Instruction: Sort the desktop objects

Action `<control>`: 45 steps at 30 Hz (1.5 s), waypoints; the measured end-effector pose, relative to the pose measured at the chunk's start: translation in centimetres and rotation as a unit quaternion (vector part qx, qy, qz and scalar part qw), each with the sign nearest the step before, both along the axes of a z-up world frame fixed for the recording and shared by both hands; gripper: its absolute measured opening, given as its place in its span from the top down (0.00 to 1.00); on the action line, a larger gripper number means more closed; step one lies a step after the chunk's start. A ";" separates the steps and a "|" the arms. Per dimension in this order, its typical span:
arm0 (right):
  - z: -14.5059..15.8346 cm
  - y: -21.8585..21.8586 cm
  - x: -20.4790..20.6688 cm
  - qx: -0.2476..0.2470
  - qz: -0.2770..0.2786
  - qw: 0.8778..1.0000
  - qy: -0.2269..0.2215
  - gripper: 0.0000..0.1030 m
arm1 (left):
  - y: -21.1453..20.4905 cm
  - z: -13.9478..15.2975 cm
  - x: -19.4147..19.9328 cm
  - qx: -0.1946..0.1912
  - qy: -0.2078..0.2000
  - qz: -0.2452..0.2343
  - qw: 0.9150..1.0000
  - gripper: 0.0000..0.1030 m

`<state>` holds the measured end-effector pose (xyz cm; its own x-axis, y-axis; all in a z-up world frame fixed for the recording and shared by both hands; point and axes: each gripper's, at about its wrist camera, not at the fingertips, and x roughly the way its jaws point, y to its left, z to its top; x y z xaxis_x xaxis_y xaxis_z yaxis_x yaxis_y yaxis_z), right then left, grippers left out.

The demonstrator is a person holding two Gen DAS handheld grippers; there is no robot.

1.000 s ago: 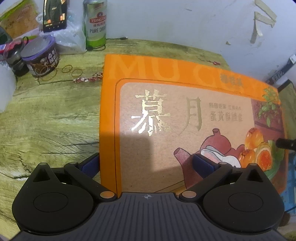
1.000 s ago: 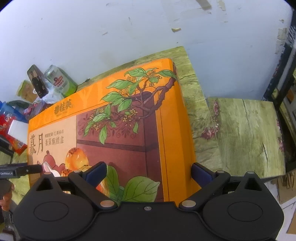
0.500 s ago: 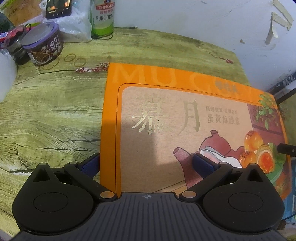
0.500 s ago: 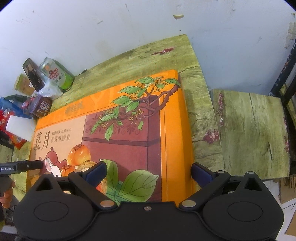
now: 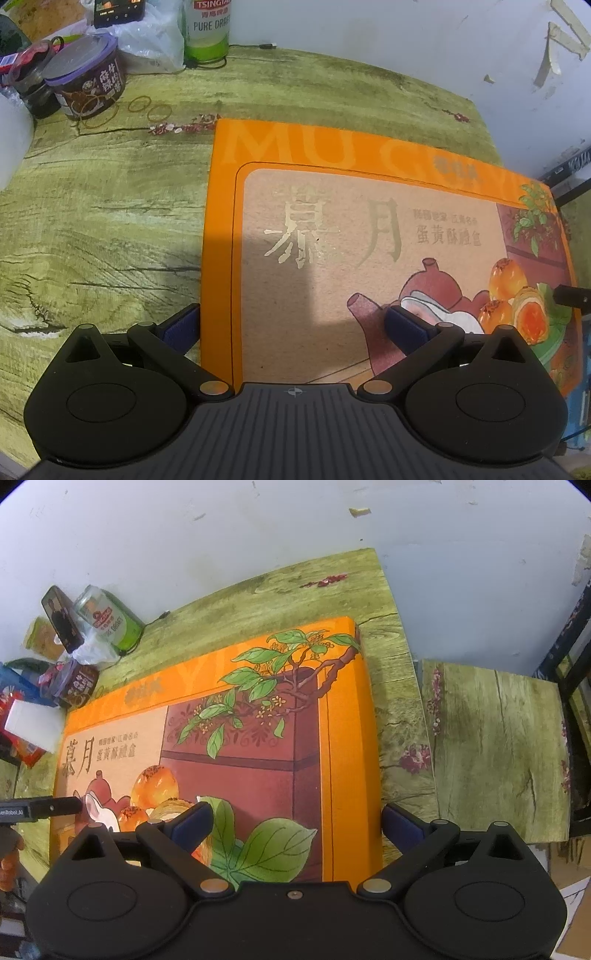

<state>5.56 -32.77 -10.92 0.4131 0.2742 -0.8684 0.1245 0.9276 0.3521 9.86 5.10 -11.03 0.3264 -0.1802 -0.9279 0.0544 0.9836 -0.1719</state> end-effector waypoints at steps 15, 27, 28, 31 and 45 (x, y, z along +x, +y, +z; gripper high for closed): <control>-0.6 -0.5 -0.3 0.005 -0.006 1.000 0.006 0.04 | 0.1 -0.5 -0.7 -0.002 0.000 0.006 1.000 0.00; -0.9 -0.5 -0.5 0.004 -0.011 1.000 0.004 0.04 | 0.1 -0.6 -1.1 0.000 -0.009 0.011 1.000 0.00; -0.9 -0.5 -0.6 0.004 -0.011 1.000 0.004 0.04 | 0.1 -0.6 -1.2 0.000 -0.010 0.011 1.000 0.00; -0.9 -0.6 -0.8 0.005 -0.014 1.000 0.002 0.03 | 0.0 -0.5 -1.5 0.002 -0.014 0.010 1.000 0.00; 0.0 -1.2 -1.8 0.012 -0.027 0.999 -0.030 0.03 | 0.1 1.2 -2.9 0.002 -0.036 0.030 0.999 0.00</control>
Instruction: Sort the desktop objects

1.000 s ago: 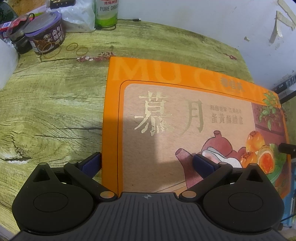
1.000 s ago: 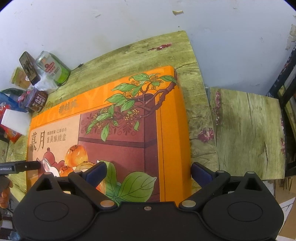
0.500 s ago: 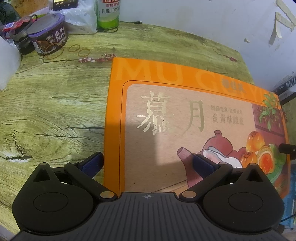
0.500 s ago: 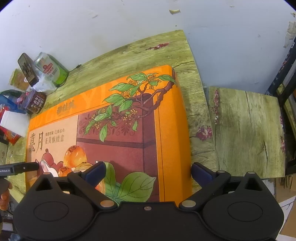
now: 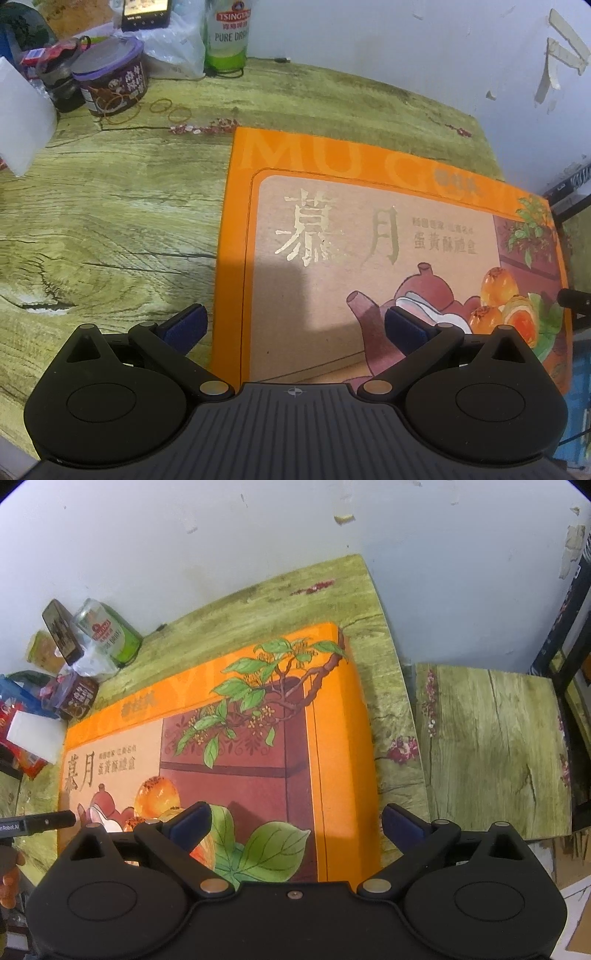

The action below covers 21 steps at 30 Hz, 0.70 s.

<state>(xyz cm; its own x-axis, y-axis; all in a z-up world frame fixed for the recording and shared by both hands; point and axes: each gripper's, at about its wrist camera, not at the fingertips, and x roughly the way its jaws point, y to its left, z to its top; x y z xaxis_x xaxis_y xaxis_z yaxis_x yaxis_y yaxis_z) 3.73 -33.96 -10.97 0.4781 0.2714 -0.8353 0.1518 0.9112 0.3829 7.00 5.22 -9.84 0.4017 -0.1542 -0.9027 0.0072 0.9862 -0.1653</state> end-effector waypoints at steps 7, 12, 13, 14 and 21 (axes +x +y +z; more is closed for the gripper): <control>1.2 -1.0 -0.6 0.014 -0.018 0.999 -0.025 0.03 | 0.4 2.1 -1.5 0.009 -0.027 0.013 1.000 0.00; 2.4 -1.0 -1.2 0.004 -0.026 0.999 -0.046 0.01 | 1.2 3.9 -2.5 0.005 -0.063 0.014 0.998 0.00; 2.7 -0.9 -1.3 0.000 -0.027 0.998 -0.052 0.01 | 1.4 4.3 -2.7 0.002 -0.073 0.010 0.997 0.00; 3.0 -0.7 -1.5 -0.003 -0.030 0.998 -0.058 0.01 | 1.5 4.6 -2.8 -0.002 -0.083 0.004 0.997 0.00; 5.6 0.8 -3.3 -0.014 -0.062 0.993 -0.100 0.00 | 2.9 5.9 -3.3 -0.024 -0.133 -0.015 0.991 0.00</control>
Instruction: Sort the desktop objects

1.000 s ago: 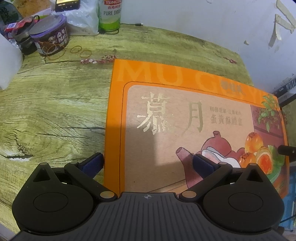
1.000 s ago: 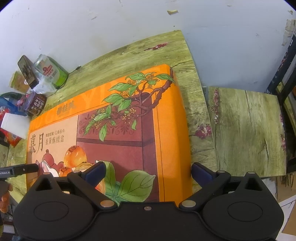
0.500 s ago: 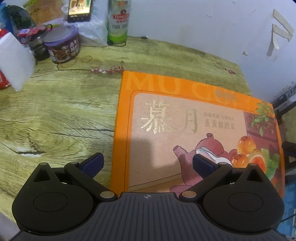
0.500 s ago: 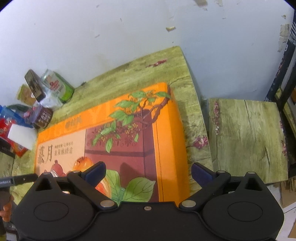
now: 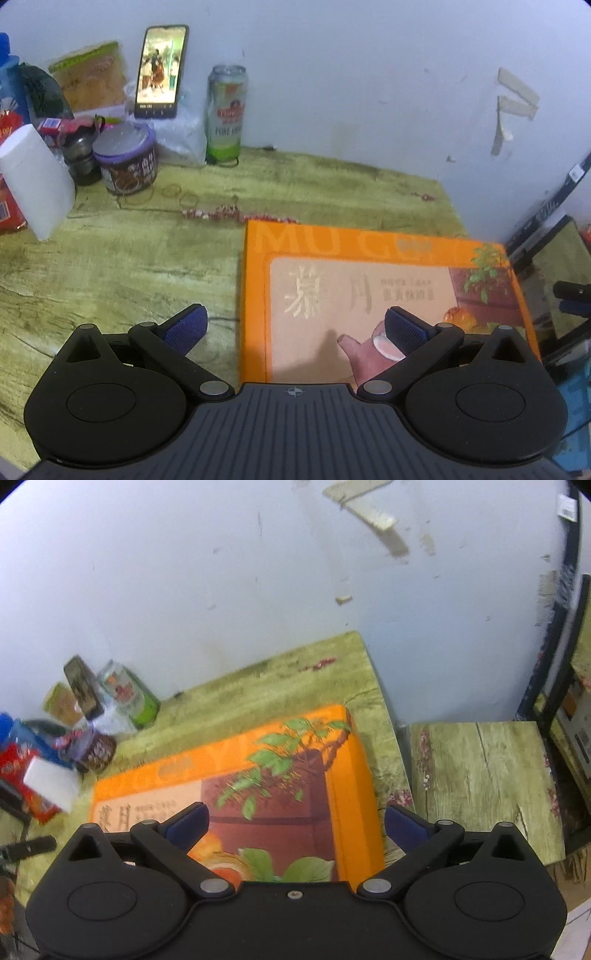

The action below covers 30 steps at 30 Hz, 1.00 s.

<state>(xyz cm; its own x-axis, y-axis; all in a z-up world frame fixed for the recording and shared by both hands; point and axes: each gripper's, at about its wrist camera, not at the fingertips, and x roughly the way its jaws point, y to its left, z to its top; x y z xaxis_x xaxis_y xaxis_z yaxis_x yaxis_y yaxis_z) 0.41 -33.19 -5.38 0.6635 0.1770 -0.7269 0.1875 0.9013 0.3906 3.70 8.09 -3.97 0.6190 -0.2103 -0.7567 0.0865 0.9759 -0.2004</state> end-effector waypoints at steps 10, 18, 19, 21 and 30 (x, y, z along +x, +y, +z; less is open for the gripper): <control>2.7 2.6 -1.2 -0.055 -0.047 0.997 -0.032 0.00 | 1.6 -1.1 -1.0 -0.034 -0.030 -0.004 0.999 0.00; 4.4 5.8 -1.8 -0.132 -0.050 0.989 -0.037 0.00 | 3.5 -3.0 -0.3 -0.080 -0.007 0.014 0.997 0.00; 4.7 6.1 -1.9 -0.144 -0.047 0.988 -0.039 0.00 | 3.5 -3.1 -0.3 -0.077 -0.005 0.014 0.997 0.00; 5.4 6.6 -2.1 -0.168 -0.040 0.984 -0.048 0.00 | 3.6 -3.4 -0.5 -0.072 -0.002 0.014 0.997 0.00; 6.0 4.4 -0.5 -0.190 0.000 0.980 -0.063 0.00 | 3.0 -3.8 -1.5 -0.043 0.003 0.043 0.998 0.00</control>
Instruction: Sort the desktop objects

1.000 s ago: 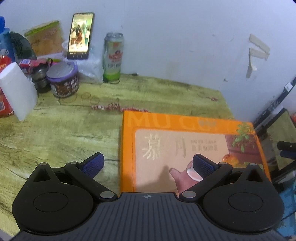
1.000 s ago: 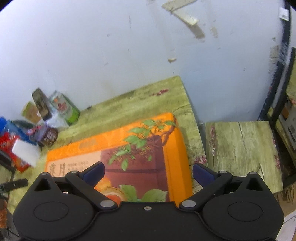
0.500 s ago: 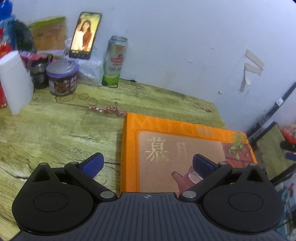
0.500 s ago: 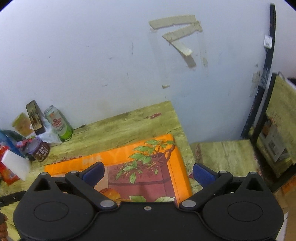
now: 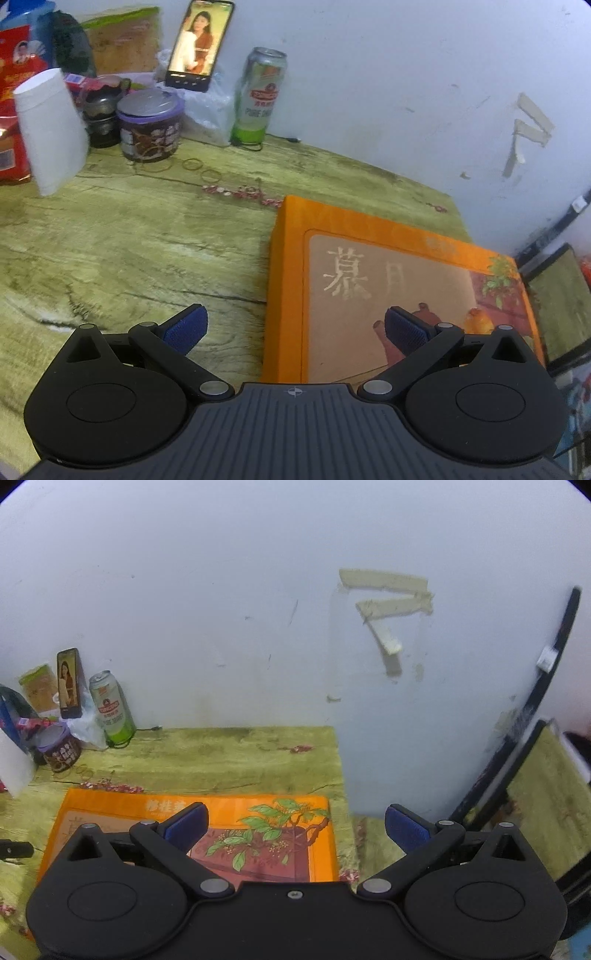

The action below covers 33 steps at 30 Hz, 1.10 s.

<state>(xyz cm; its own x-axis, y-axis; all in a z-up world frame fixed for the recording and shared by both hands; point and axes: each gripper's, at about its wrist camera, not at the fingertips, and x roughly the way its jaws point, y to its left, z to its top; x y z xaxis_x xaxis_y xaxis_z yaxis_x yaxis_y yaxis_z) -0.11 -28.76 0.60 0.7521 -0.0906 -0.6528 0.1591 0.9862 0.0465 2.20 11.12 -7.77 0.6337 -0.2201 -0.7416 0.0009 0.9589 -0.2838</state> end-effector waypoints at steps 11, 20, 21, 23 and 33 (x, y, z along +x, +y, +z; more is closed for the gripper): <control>-6.6 -4.2 1.0 0.048 -0.013 0.996 0.077 0.00 | -1.7 -1.6 -1.1 0.026 0.032 0.005 0.999 0.00; -10.2 -4.5 1.0 0.093 -0.003 0.989 0.114 0.00 | -1.6 -3.6 -0.1 -0.021 0.054 0.001 0.998 0.00; -10.4 -4.5 1.2 0.098 -0.001 0.989 0.114 0.00 | -1.6 -3.8 0.1 -0.027 0.057 0.001 0.998 0.00; -10.8 -4.4 1.5 0.106 0.001 0.987 0.118 0.00 | -1.7 -4.2 0.4 -0.035 0.060 0.000 0.998 0.00; -12.6 -4.4 1.9 0.132 0.032 0.983 0.123 0.00 | -3.1 -5.1 1.6 -0.032 0.084 -0.027 0.996 0.00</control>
<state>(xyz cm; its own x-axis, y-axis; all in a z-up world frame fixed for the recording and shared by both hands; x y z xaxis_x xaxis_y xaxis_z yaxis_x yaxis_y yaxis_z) 1.81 -33.16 -11.98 0.5664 0.1485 -0.8106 0.1357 0.9534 0.2695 3.75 8.02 -12.90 0.4880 -0.3010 -0.8193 -0.0001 0.9386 -0.3449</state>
